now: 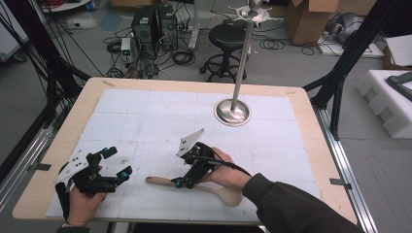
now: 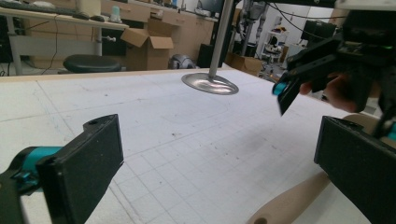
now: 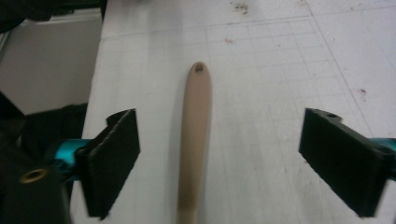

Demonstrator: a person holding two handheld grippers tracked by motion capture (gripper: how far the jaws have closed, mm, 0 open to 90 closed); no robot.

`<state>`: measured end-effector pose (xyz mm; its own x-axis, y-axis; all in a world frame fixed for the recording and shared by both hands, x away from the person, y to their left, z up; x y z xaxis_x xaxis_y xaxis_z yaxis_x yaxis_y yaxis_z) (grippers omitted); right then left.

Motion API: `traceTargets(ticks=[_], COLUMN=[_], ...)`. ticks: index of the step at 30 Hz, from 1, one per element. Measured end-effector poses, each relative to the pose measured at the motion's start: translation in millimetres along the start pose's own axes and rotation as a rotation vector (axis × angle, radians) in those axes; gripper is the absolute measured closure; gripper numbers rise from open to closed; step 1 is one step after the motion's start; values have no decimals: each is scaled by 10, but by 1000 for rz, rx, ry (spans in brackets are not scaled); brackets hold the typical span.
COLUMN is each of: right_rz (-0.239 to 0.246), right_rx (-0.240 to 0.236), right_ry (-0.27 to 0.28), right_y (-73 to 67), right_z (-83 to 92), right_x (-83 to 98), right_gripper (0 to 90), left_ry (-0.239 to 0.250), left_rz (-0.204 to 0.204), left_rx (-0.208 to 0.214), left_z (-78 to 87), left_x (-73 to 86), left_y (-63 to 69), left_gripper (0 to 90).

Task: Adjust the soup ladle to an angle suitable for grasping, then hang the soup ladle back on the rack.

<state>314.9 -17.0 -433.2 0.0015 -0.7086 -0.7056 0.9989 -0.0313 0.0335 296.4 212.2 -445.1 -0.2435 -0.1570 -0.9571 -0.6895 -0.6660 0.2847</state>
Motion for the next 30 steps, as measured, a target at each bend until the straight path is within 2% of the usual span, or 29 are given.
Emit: traceTargets(ticks=[3,5,7,10,13,17,25,30], right_rz=[-10,-20,-43,-19,-26,-35,-84,-81], right_rx=[-1,2,3,14,15,15,-22,-32], right_ry=[2,0,1,-18,-52,-91,-152,-182], right_y=[-48,-71,-100,-136,-181,-208,-240,-229], right_z=[116,188,260,329,370,380,305,252], right_x=[42,78,120,176,228,291,434,482], right_gripper=[80,4,4,4,4,4,4,13], left_ry=[2,6,6,-6,-4,-1,-6,-3], left_rz=[3,7,7,1,4,7,8,11], left_rx=[-1,-4,-3,-3,-2,-6,-5,-4], left_z=[0,7,4,-17,-26,-33,-43,-41], left_x=[-3,-8,-8,4,1,-1,4,1], left_y=[-3,-6,-4,-2,-1,-14,-9,-8], left_gripper=[17,17,18,18,17,18,18,17])
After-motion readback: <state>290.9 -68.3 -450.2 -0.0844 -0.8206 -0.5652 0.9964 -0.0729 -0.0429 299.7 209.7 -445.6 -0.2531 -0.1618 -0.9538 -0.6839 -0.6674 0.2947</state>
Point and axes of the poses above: each handheld gripper's, and its own axes: z roughly backward along the jaws, x roughly out of its underside, y roughly to its right, the point moved 7 cm from there along -z, roughly forward along the jaws, and after that the axes turned 6 degrees about z, right-handed, at the moved point
